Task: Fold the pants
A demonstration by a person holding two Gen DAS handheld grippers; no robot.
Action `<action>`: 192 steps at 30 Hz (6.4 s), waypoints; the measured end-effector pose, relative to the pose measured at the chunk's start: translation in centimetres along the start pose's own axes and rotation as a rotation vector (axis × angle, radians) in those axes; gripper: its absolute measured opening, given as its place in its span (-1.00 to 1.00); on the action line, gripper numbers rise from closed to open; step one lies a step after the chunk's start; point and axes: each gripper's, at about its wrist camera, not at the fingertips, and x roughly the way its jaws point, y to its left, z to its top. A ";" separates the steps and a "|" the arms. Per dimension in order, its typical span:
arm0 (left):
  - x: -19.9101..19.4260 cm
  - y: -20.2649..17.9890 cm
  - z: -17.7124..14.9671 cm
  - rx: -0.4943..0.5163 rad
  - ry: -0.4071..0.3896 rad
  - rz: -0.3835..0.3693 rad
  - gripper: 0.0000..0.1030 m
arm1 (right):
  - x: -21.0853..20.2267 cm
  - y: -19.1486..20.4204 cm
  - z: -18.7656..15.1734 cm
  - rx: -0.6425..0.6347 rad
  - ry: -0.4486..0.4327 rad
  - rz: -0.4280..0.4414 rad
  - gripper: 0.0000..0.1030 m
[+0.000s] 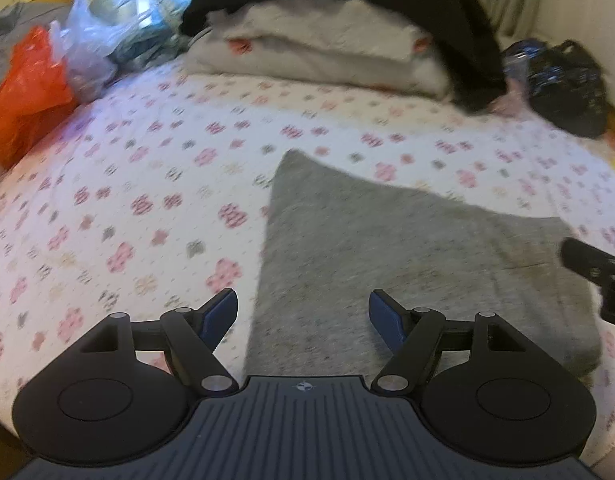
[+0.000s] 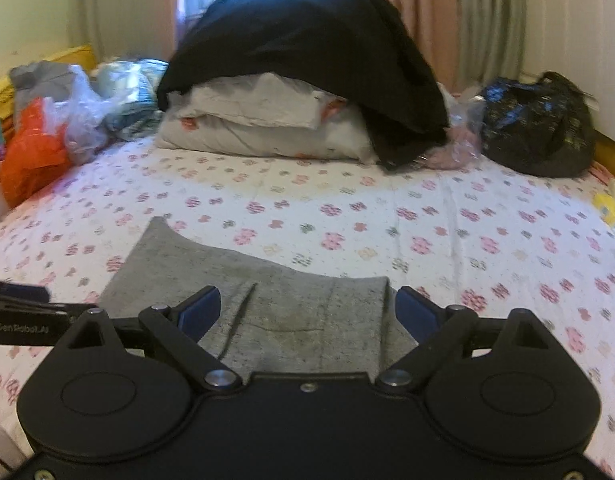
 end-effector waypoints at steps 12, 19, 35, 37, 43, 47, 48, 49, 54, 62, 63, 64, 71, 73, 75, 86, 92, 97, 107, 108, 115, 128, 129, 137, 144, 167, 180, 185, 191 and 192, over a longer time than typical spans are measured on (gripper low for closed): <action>-1.6 -0.8 -0.4 0.022 0.004 0.086 0.38 | -1.1 0.8 -0.3 0.012 0.091 -0.022 0.86; -2.4 -1.0 -0.8 0.014 0.003 0.039 0.38 | -2.3 1.5 -0.2 0.011 0.097 0.004 0.85; -3.3 -0.9 -1.3 -0.005 0.035 0.036 0.38 | -3.2 2.2 -0.2 0.027 0.125 0.046 0.77; -3.6 -1.1 -1.3 0.001 0.035 0.047 0.38 | -3.4 2.2 -0.2 0.029 0.127 0.043 0.77; -4.7 -1.7 -1.9 0.001 0.040 0.036 0.38 | -4.2 2.3 -0.3 0.042 0.149 0.029 0.78; -5.7 -1.9 -2.6 0.001 0.029 0.033 0.38 | -4.9 2.4 -0.4 0.056 0.164 0.014 0.87; -6.0 -2.0 -2.8 0.006 0.023 0.040 0.38 | -5.2 2.4 -0.4 0.060 0.161 0.009 0.87; -6.2 -2.1 -2.9 0.012 0.018 0.048 0.38 | -5.5 2.5 -0.4 0.062 0.158 0.003 0.87; -7.4 -2.0 -3.2 0.022 -0.005 0.066 0.38 | -6.7 2.2 -0.7 0.060 0.151 -0.014 0.88; -8.9 -1.7 -3.1 0.012 -0.031 0.069 0.38 | -8.1 1.5 -0.9 0.071 0.151 -0.032 0.88; -9.0 -1.7 -3.1 0.011 -0.034 0.068 0.38 | -8.2 1.5 -0.9 0.070 0.150 -0.033 0.88; -9.1 -1.7 -3.1 0.009 -0.035 0.067 0.38 | -8.3 1.4 -0.9 0.071 0.150 -0.033 0.88; -9.5 -1.4 -3.0 0.001 -0.040 0.054 0.38 | -8.9 1.4 -0.8 0.070 0.142 -0.029 0.88; -9.7 -1.4 -3.0 0.001 -0.043 0.053 0.38 | -8.9 1.5 -0.7 0.067 0.141 -0.027 0.88; -9.7 -1.3 -3.0 0.000 -0.045 0.051 0.38 | -9.0 1.6 -0.6 0.063 0.139 -0.025 0.88; -9.6 -1.4 -2.9 -0.003 -0.031 0.038 0.38 | -9.0 2.2 -0.5 0.050 0.149 -0.009 0.88; -9.4 -1.5 -2.9 0.002 -0.025 0.031 0.38 | -8.8 2.4 -0.5 0.051 0.156 -0.005 0.88; -9.3 -1.5 -3.0 0.003 -0.022 0.030 0.38 | -8.7 2.4 -0.5 0.052 0.163 -0.001 0.88; -9.2 -1.6 -3.0 0.007 -0.017 0.028 0.38 | -8.5 2.5 -0.6 0.058 0.175 0.005 0.88; -9.2 -1.6 -3.0 0.008 -0.016 0.027 0.38 | -8.5 2.5 -0.6 0.059 0.176 0.005 0.88; -9.0 -1.8 -3.1 0.008 -0.010 0.024 0.38 | -8.4 2.6 -0.8 0.060 0.183 0.008 0.88; -8.9 -2.0 -3.2 0.014 -0.009 0.023 0.38 | -8.2 2.7 -1.0 0.062 0.189 0.009 0.88; -8.9 -2.0 -3.2 0.014 -0.010 0.024 0.38 | -8.2 2.7 -1.0 0.063 0.190 0.010 0.88; -8.9 -2.0 -3.1 0.015 -0.008 0.022 0.38 | -8.2 2.6 -0.9 0.064 0.191 0.010 0.88; -8.8 -2.2 -3.3 0.015 -0.006 0.021 0.38 | -8.1 2.8 -1.1 0.067 0.197 0.013 0.88; -8.4 -2.2 -3.5 0.017 0.009 0.018 0.38 | -7.6 2.9 -1.1 0.072 0.215 0.022 0.88; -8.3 -2.2 -3.5 0.018 0.012 0.018 0.38 | -7.4 2.9 -1.2 0.072 0.226 0.027 0.88; -8.3 -2.1 -3.5 0.020 0.013 0.017 0.38 | -7.3 2.9 -1.2 0.071 0.226 0.028 0.88; -8.3 -2.2 -3.5 0.020 0.012 0.013 0.38 | -7.3 2.9 -1.2 0.071 0.225 0.028 0.88; -8.3 -2.2 -3.6 0.021 0.012 0.013 0.38 | -7.3 3.0 -1.2 0.072 0.225 0.027 0.88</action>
